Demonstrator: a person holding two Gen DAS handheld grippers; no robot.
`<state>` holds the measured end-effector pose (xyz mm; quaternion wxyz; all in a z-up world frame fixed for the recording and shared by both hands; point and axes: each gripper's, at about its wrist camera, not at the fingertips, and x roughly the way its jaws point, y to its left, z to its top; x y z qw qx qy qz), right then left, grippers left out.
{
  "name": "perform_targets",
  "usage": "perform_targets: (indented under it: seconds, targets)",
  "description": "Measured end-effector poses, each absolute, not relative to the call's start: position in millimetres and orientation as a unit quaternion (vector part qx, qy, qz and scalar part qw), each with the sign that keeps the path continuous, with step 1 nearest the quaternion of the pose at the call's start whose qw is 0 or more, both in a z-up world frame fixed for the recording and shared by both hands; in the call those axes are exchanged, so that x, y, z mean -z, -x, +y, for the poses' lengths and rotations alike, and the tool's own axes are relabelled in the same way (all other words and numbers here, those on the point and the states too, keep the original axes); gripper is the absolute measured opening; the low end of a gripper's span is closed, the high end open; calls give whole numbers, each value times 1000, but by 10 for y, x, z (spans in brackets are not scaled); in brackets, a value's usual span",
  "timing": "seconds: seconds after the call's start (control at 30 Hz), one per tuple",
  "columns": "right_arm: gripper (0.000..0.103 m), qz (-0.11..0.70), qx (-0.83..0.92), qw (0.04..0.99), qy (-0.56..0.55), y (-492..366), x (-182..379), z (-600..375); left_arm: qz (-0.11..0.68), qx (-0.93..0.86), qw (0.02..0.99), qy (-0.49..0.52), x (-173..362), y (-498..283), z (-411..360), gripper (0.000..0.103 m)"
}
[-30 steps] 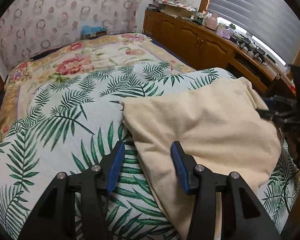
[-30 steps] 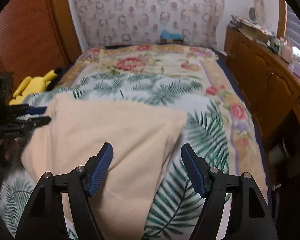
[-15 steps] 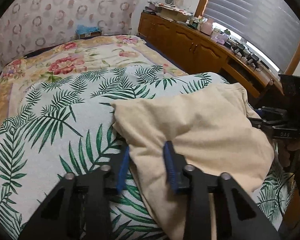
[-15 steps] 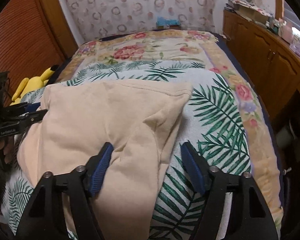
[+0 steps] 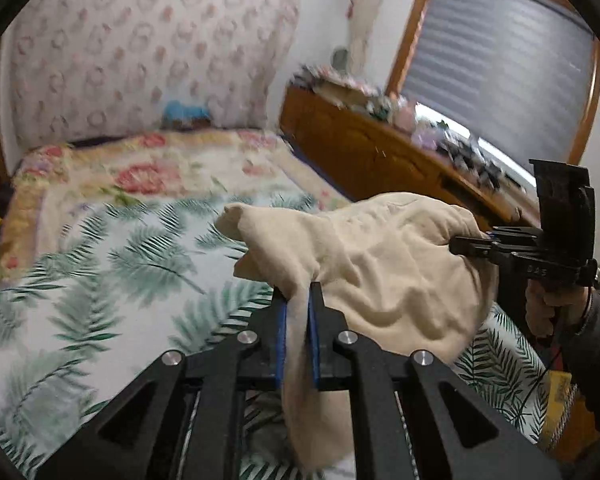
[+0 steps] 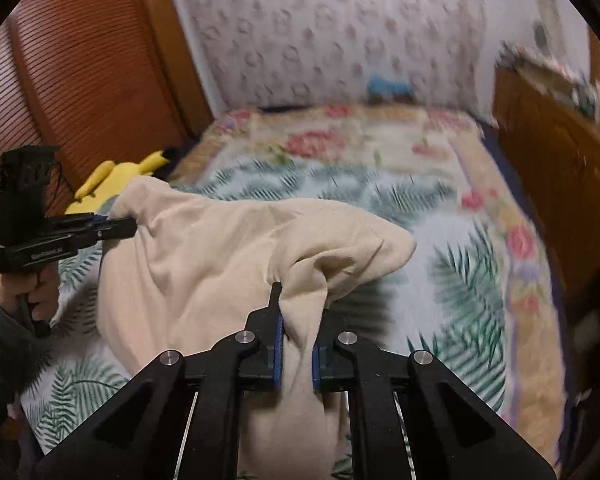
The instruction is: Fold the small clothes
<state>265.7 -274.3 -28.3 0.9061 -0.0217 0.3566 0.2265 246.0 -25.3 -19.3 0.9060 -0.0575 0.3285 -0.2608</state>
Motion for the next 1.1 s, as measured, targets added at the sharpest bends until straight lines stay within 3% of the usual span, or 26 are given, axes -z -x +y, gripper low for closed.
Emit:
perform_targets:
  seconds: [0.27,0.57,0.9,1.1]
  targets:
    - [6,303,-318,890,123,-2855,-192,-1557,273,128,949,89,-30,-1932,884,7]
    - [6,267,-422,829,251,-3291,-298,344,298,-17,944,139,508,-1579,1877,7]
    - [6,248,-474,782,319,-3367,-143,1581,287,-50,940,176,706,-1332,1977,7]
    - [6,231,-481,789,303,-3340,-353,1543,250,-38,950,184,298,-1269,2082,7]
